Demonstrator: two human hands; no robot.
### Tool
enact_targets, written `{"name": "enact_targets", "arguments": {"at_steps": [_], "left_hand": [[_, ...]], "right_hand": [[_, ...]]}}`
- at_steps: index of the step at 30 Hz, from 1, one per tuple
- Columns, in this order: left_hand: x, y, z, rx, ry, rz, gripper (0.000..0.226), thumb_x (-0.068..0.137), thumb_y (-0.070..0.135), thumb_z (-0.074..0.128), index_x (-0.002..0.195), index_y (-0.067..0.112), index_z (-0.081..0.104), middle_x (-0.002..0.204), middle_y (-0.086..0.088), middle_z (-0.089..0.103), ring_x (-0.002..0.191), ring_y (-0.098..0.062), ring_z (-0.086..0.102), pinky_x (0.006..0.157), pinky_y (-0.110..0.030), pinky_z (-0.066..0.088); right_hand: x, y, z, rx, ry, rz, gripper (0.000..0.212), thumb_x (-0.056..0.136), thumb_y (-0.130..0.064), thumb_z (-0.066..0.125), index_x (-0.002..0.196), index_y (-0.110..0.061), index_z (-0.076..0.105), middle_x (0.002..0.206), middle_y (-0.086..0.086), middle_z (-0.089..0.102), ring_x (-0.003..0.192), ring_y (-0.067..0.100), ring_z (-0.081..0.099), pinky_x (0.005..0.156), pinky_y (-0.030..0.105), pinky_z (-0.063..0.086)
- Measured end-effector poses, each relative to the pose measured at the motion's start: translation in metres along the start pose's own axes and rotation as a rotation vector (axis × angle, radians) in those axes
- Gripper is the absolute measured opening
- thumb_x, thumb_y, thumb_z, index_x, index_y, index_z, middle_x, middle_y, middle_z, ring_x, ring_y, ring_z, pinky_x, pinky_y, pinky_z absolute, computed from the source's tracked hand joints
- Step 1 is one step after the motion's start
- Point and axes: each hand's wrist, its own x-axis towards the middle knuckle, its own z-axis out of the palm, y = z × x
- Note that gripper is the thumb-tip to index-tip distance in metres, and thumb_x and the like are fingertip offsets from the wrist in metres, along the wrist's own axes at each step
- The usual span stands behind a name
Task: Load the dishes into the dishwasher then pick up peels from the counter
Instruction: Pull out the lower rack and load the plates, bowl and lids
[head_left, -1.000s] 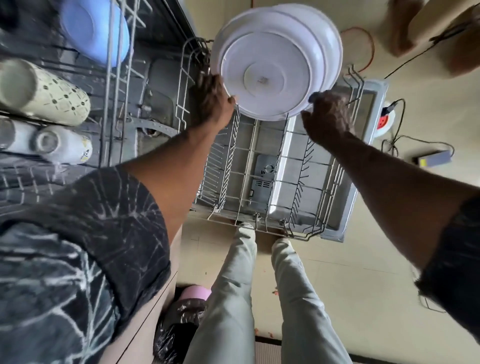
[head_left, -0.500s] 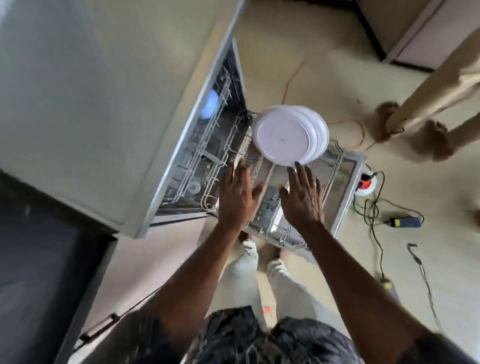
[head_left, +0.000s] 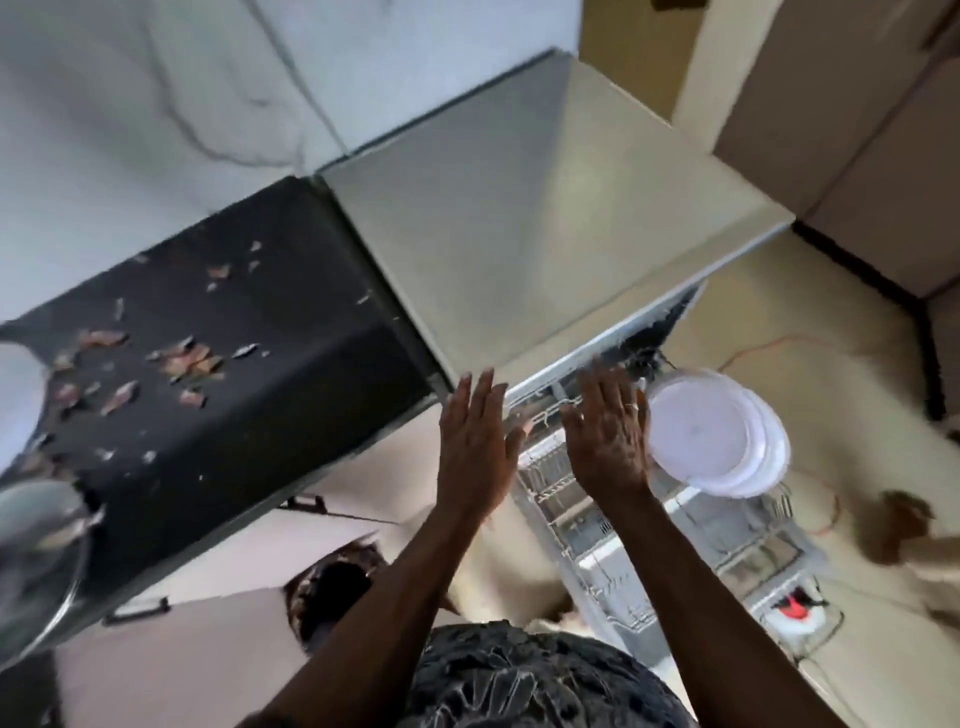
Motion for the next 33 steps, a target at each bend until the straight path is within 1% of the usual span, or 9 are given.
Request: {"name": "enact_targets", "arguments": {"at_steps": [3,5,10,12,14,18,22,28,33], "left_hand": [[-0.003,-0.027,-0.024,-0.057,0.043,-0.127,0.063,0.101,0.055,0.033,0.146,0.013,0.046,0.162,-0.007,0.034,0.155,-0.028,0.017,0.124,-0.050,0.019],[-0.010,-0.052,-0.042,-0.080,0.086,-0.205,0.065,0.098,0.053,0.033,0.147,0.014,0.046,0.163,-0.005,0.032,0.155,-0.027,0.015,0.125,-0.049,0.016],[-0.030,-0.127,-0.084,-0.093,0.167,-0.392,0.065,0.095,0.055,0.034,0.146,0.017,0.047,0.164,-0.003,0.030,0.156,-0.025,0.010,0.126,-0.047,0.011],[-0.041,-0.154,-0.100,-0.103,0.188,-0.436,0.063,0.097,0.055,0.037,0.147,0.018,0.045,0.164,-0.003,0.029,0.156,-0.024,0.009,0.125,-0.046,0.010],[-0.056,-0.183,-0.115,-0.110,0.205,-0.468,0.058,0.100,0.051,0.044,0.148,0.019,0.042,0.165,-0.003,0.026,0.156,-0.024,0.006,0.126,-0.047,0.010],[-0.089,-0.236,-0.146,-0.101,0.265,-0.547,0.058,0.101,0.051,0.046,0.149,0.018,0.041,0.165,-0.004,0.027,0.156,-0.025,0.008,0.126,-0.046,0.010],[-0.130,-0.280,-0.173,-0.097,0.361,-0.698,0.059,0.100,0.052,0.047,0.149,0.019,0.043,0.164,-0.004,0.029,0.155,-0.025,0.011,0.125,-0.044,0.009],[-0.187,-0.319,-0.187,-0.084,0.511,-0.924,0.056,0.098,0.057,0.044,0.140,0.019,0.048,0.157,-0.003,0.039,0.150,-0.027,0.024,0.123,-0.048,0.020],[-0.216,-0.344,-0.201,-0.133,0.529,-1.069,0.057,0.098,0.050,0.050,0.146,0.019,0.043,0.161,0.000,0.035,0.152,-0.024,0.021,0.120,-0.045,0.020]], "right_hand": [[0.006,-0.043,0.011,-0.015,-0.016,-0.105,0.055,0.099,-0.039,0.037,0.146,-0.012,0.049,0.161,0.009,0.037,0.151,0.033,0.027,0.121,0.059,0.020],[0.006,-0.074,0.024,-0.038,-0.053,-0.175,0.049,0.103,-0.036,0.043,0.147,-0.014,0.047,0.163,0.006,0.033,0.153,0.029,0.021,0.123,0.057,0.018],[-0.004,-0.155,0.056,-0.033,-0.103,-0.311,0.053,0.102,-0.040,0.034,0.146,-0.015,0.047,0.163,0.005,0.033,0.153,0.027,0.021,0.122,0.052,0.018],[-0.007,-0.186,0.070,-0.013,-0.108,-0.348,0.047,0.104,-0.035,0.044,0.146,-0.015,0.048,0.162,0.005,0.033,0.153,0.026,0.021,0.123,0.052,0.018],[-0.011,-0.218,0.086,0.006,-0.115,-0.384,0.046,0.104,-0.033,0.050,0.146,-0.015,0.048,0.162,0.005,0.034,0.153,0.025,0.021,0.123,0.053,0.018],[-0.020,-0.283,0.117,0.002,-0.166,-0.481,0.046,0.104,-0.037,0.041,0.145,-0.015,0.049,0.161,0.007,0.036,0.153,0.027,0.022,0.122,0.053,0.018],[-0.037,-0.344,0.148,-0.005,-0.263,-0.617,0.045,0.104,-0.031,0.049,0.146,-0.015,0.047,0.162,0.007,0.033,0.154,0.026,0.017,0.124,0.052,0.016],[-0.066,-0.408,0.191,0.006,-0.404,-0.790,0.045,0.102,-0.028,0.053,0.145,-0.015,0.051,0.160,0.007,0.037,0.152,0.026,0.023,0.124,0.050,0.018],[-0.071,-0.450,0.222,0.050,-0.523,-0.873,0.044,0.103,-0.028,0.051,0.144,-0.015,0.051,0.160,0.007,0.038,0.152,0.026,0.022,0.124,0.049,0.018]]}}
